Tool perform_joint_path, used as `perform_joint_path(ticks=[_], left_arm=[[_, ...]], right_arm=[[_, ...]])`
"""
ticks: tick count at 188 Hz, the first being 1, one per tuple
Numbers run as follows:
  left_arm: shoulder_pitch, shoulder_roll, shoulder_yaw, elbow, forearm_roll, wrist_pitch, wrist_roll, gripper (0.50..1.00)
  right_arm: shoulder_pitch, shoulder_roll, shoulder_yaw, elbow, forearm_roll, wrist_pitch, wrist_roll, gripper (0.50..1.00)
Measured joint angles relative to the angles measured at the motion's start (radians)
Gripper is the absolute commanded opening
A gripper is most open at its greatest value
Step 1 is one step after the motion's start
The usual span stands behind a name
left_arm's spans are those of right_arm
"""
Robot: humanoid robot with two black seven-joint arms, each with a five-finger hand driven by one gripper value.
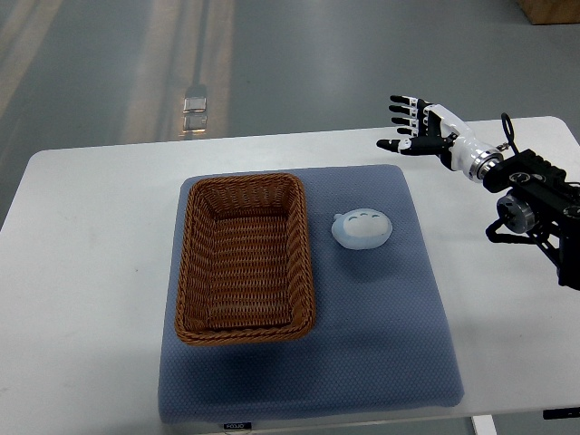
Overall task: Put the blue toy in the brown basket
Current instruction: 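Reach the right hand over the white-and-blue toy beside the basket, then close the right hand's fingers around the toy and lift it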
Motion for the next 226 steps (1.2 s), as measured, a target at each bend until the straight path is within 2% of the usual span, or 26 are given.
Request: perform_joint_path(ticks=[28,73,119,180,226], left_arm=[[0.000,0.000,0.000,0.001,0.000,0.000,0.000,1.000],[0.002,0.000,0.000,0.002,0.000,0.000,0.000,1.000],[0.003,0.000,0.000,0.001,0.000,0.000,0.000,1.000],[0.003,0.000,0.001,0.001,0.000,0.000,0.001,1.000],[0.003,0.000,0.000,0.001,0.000,0.000,0.001,1.000]], right_arm=[[0.095,-0.038,-0.132,0.013,-0.058,0.035,0.047,0.911],[0.252,-0.121,-0.378,0.128,-0.179,0.113,0.113,0.911],[0.384,-0.166,-0.590,0.246,-0.214,0.188,0.124,0.911],[0.398,-0.126,-0.740,0.278,-0.339,0.182,0.124,0.911],[0.385,-0.100,-0.782,0.261,-0.375,0.122,0.122,0.905]])
